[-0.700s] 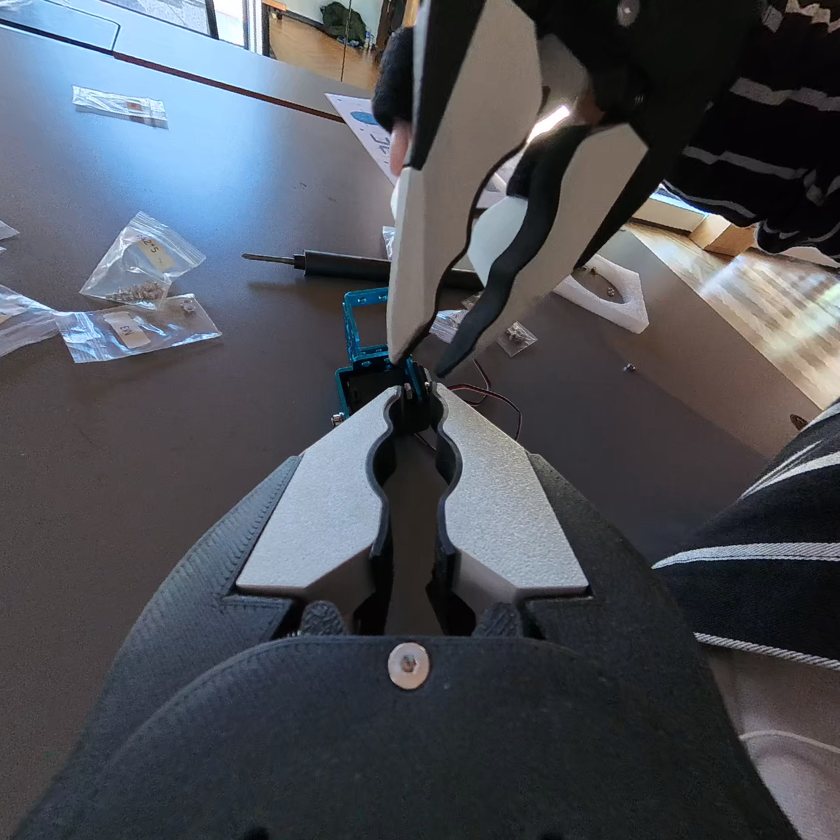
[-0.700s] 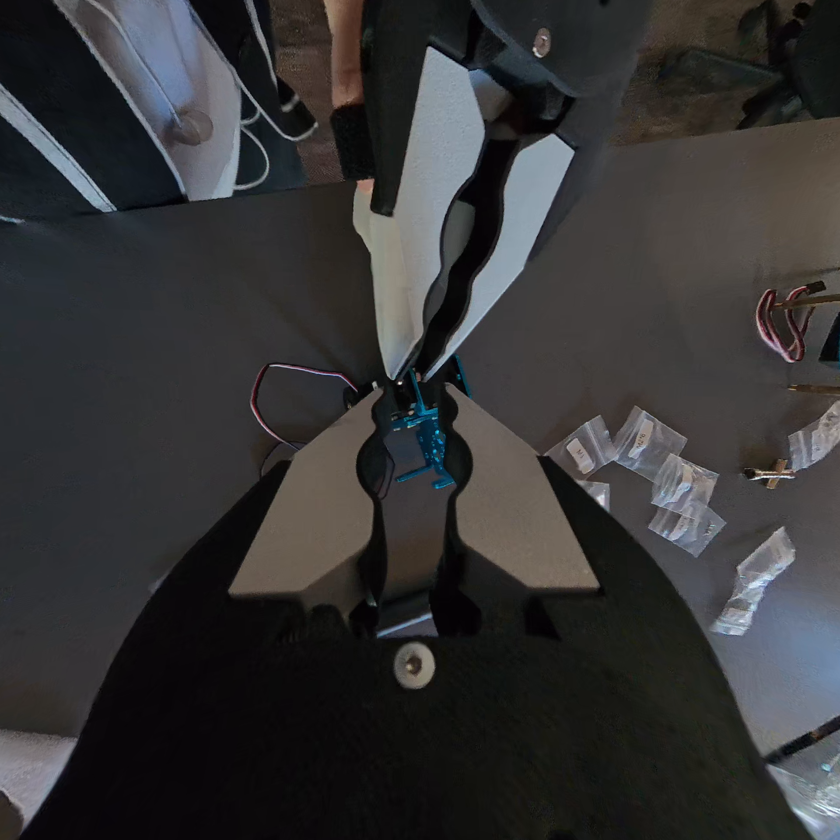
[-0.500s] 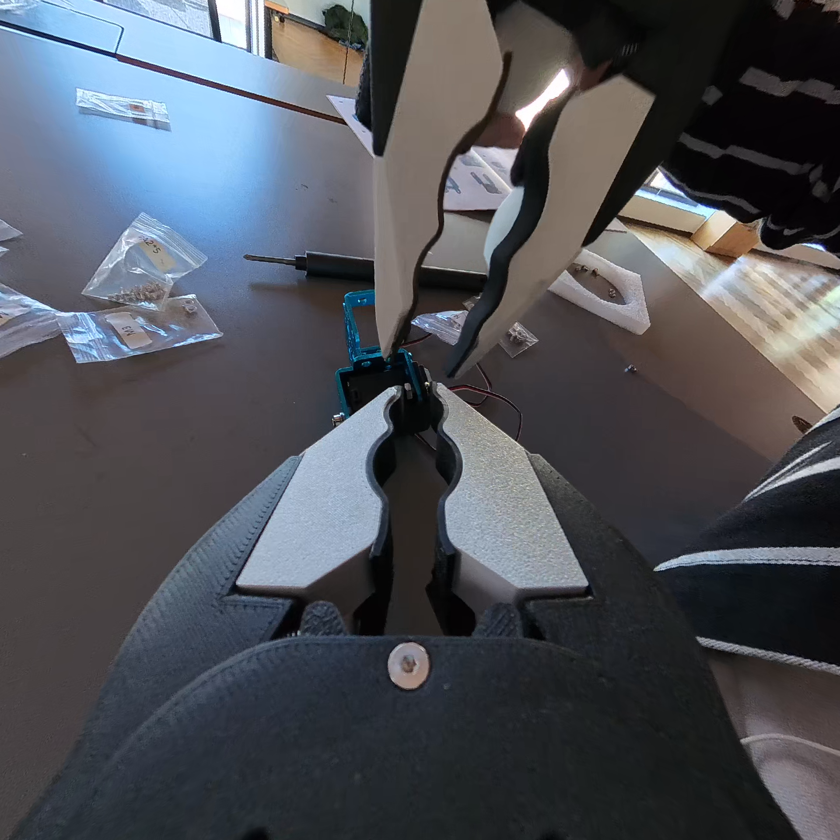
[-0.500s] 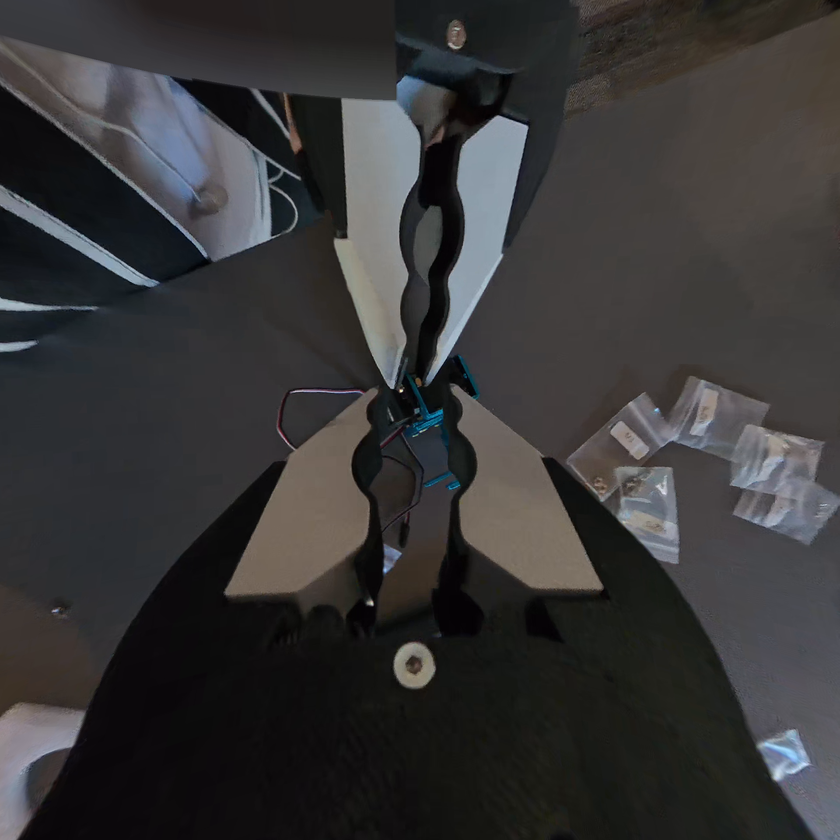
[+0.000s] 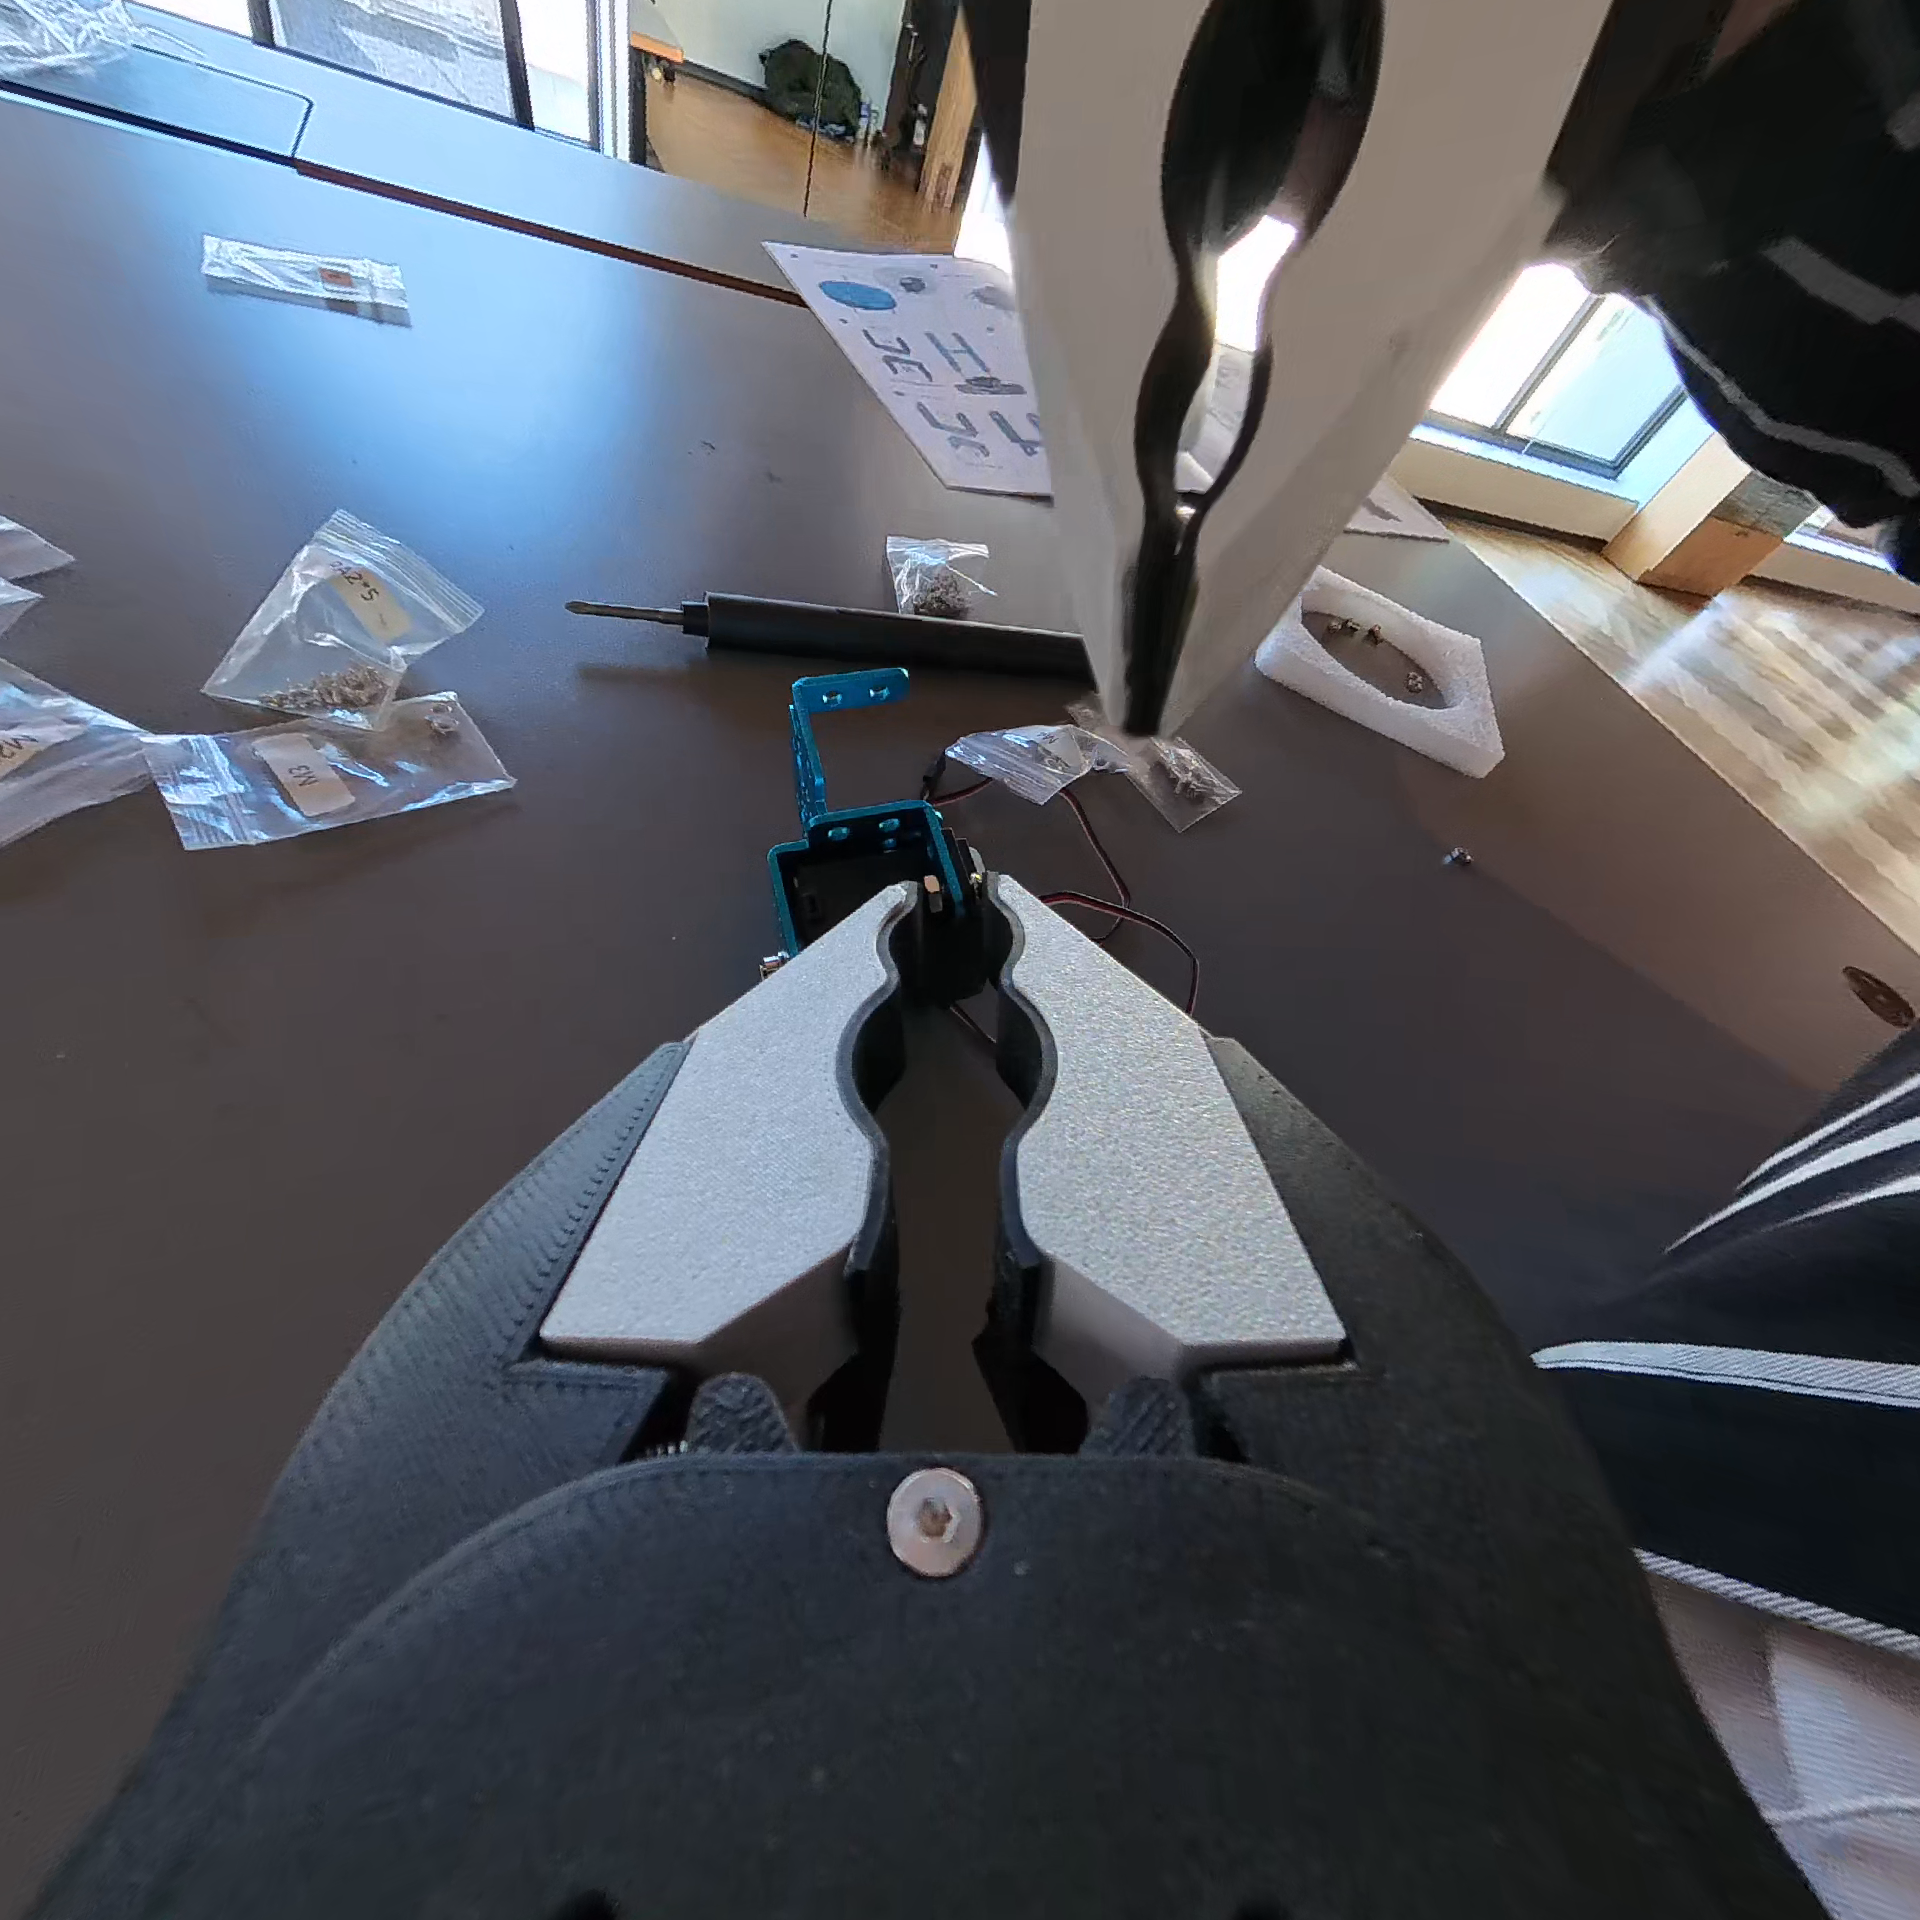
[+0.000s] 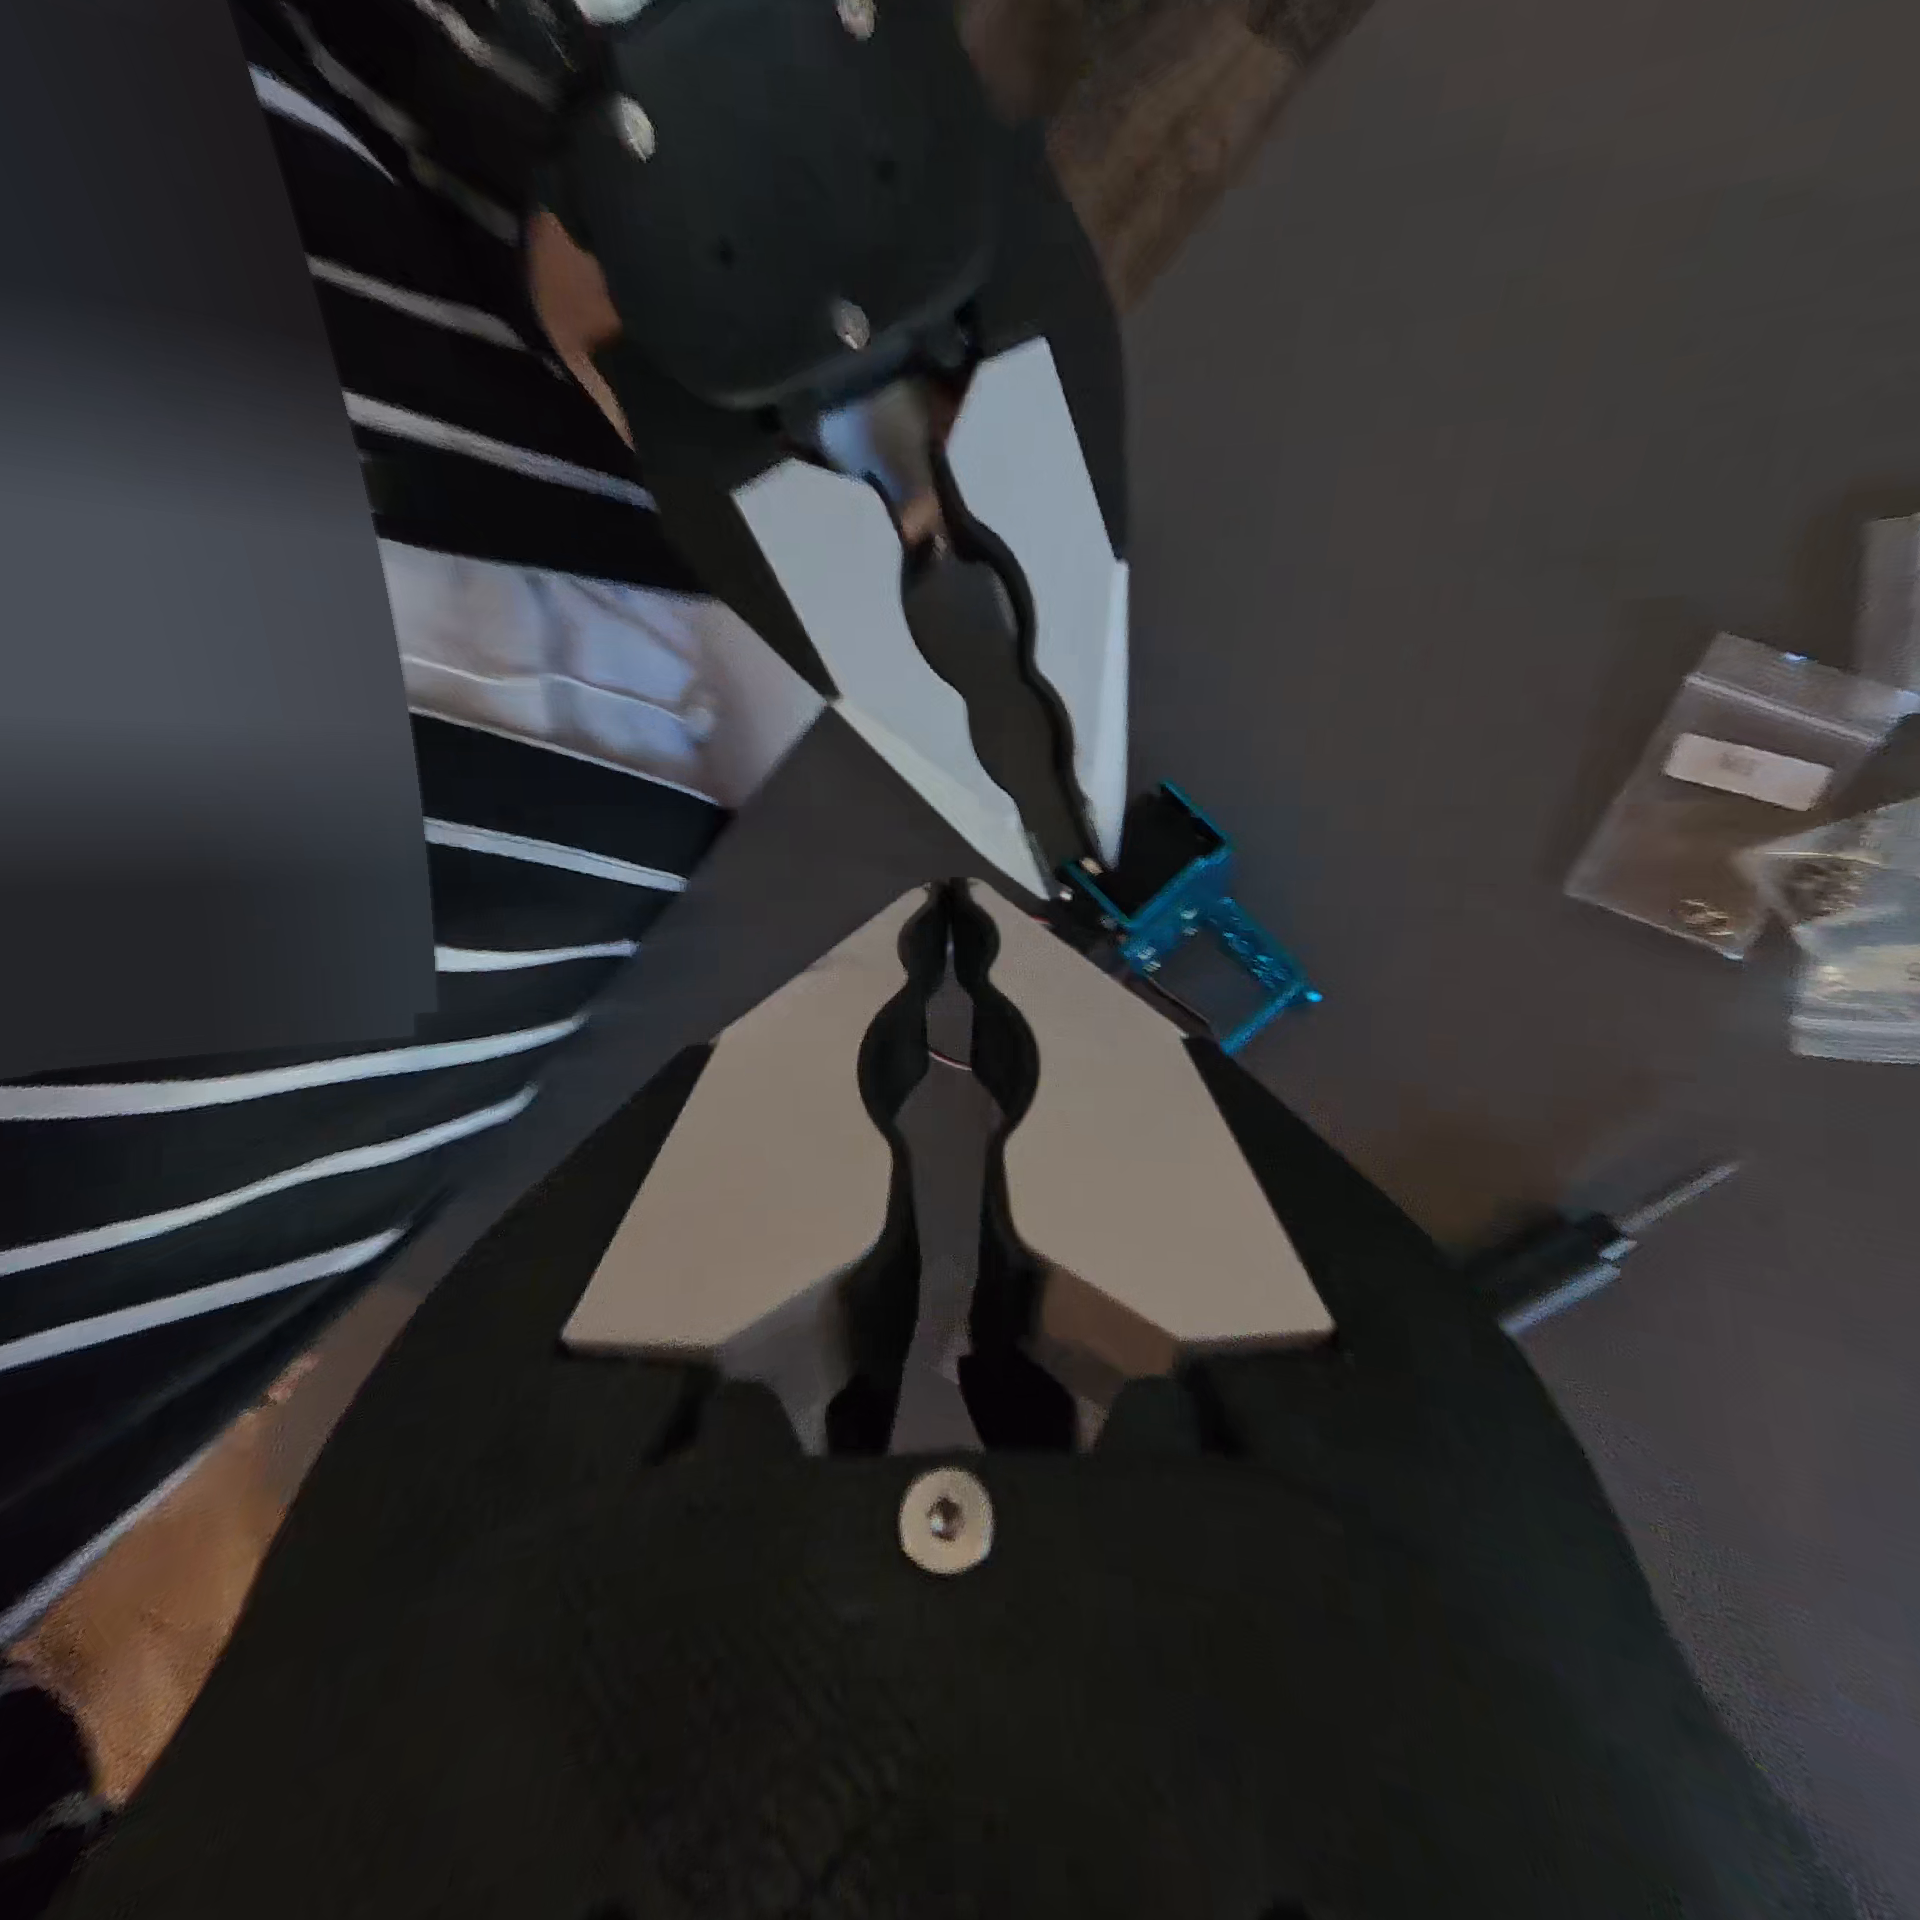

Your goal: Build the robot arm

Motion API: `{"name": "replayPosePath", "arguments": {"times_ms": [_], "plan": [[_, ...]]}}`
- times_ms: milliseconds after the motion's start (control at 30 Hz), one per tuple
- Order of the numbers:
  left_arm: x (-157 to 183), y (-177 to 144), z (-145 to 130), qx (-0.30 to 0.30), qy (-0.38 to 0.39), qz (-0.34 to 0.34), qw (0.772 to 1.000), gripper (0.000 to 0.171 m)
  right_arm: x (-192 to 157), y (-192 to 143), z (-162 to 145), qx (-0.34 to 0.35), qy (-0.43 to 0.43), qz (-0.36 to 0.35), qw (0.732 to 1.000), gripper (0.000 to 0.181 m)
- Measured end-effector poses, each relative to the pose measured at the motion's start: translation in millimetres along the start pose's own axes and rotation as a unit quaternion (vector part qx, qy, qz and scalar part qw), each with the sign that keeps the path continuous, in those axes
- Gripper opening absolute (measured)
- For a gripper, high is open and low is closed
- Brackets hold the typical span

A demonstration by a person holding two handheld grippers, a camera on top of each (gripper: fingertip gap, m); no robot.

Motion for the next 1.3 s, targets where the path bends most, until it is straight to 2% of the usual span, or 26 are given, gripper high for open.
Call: {"name": "replayPosePath", "arguments": {"times_ms": [33,67,100,233,300,367,467,533,633,700,733,767,833,867,900,933,967,1000,1033,1067,1100,1167,1300], "plan": [[0,0,0,0.0,0.0,0.0,1.0,0.008,-1,-2,1,0.01,0.02,0.006,1.0,0.0],[0,0,0,0.001,0.0,0.0,1.0,0.008,2,-4,2,0.023,0.038,-0.005,0.999,0.009],[0,0,0,0.001,0.0,0.0,1.0,0.008,6,-6,3,0.035,0.053,-0.023,0.998,0.026],[0,0,0,0.003,0.001,0.0,1.0,0.008,6,-11,0,0.069,0.067,-0.042,0.994,0.022],[0,0,0,0.003,0.001,-0.001,1.0,0.008,10,-15,-7,0.078,0.074,-0.086,0.99,0.023],[0,0,0,0.004,0.002,-0.001,1.0,0.008,20,-24,-19,0.091,0.097,-0.125,0.983,0.027],[-1,-1,-1,0.005,0.002,-0.003,1.0,0.008,38,-44,-40,0.133,0.163,-0.131,0.969,0.035],[-1,-1,-1,0.005,0.002,-0.003,1.0,0.008,54,-58,-59,0.159,0.192,-0.192,0.949,0.046],[-1,-1,-2,0.007,0.0,-0.003,1.0,0.008,52,-67,-77,0.2,0.204,-0.277,0.917,0.046],[-1,-1,-2,0.008,-0.002,-0.003,1.0,0.008,37,-66,-78,0.198,0.138,-0.371,0.897,0.049],[-1,-1,-2,0.008,-0.003,-0.003,1.0,0.008,28,-64,-76,0.192,0.077,-0.428,0.88,0.053],[-1,-1,-1,0.008,-0.002,-0.003,1.0,0.008,19,-61,-72,0.181,0.008,-0.479,0.859,0.054],[-1,-1,-1,0.008,-0.001,-0.002,1.0,0.008,7,-60,-68,0.147,-0.103,-0.59,0.787,0.052],[-1,-1,-1,0.008,-0.001,-0.002,1.0,0.008,4,-61,-67,0.137,-0.129,-0.632,0.752,0.05],[-1,0,-1,0.008,-0.001,-0.002,1.0,0.008,4,-62,-67,0.148,-0.118,-0.653,0.734,0.05],[0,0,-1,0.009,-0.001,-0.001,1.0,0.008,6,-60,-67,0.178,-0.069,-0.64,0.744,0.052],[0,0,-1,0.009,-0.002,-0.001,1.0,0.008,8,-53,-67,0.225,0.002,-0.587,0.777,0.059],[0,0,-1,0.009,-0.003,0.0,1.0,0.008,7,-43,-65,0.27,0.062,-0.507,0.816,0.063],[0,0,-1,0.009,-0.004,0.0,1.0,0.008,3,-32,-62,0.307,0.092,-0.428,0.845,0.055],[0,0,-1,0.01,-0.004,0.0,1.0,0.008,-3,-22,-58,0.328,0.082,-0.362,0.869,0.046],[0,0,-1,0.01,-0.004,0.0,1.0,0.008,-10,-13,-53,0.331,0.045,-0.316,0.888,0.046],[0,-1,-2,0.011,-0.004,-0.001,1.0,0.008,-17,1,-46,0.29,-0.022,-0.279,0.915,0.04],[1,-1,-3,0.012,-0.002,0.003,1.0,0.008,-20,20,-26,0.179,0.0,-0.145,0.973,0.043]]}}
Point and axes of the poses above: each gripper's, where its closed fingertips meet, y out along the fingers, z out of its top, x = y × z across the jaws, the point moved 8 cm from there along -y, back along the fingers, and after that the axes turned 13 degrees about y, right-handed, at the moved point
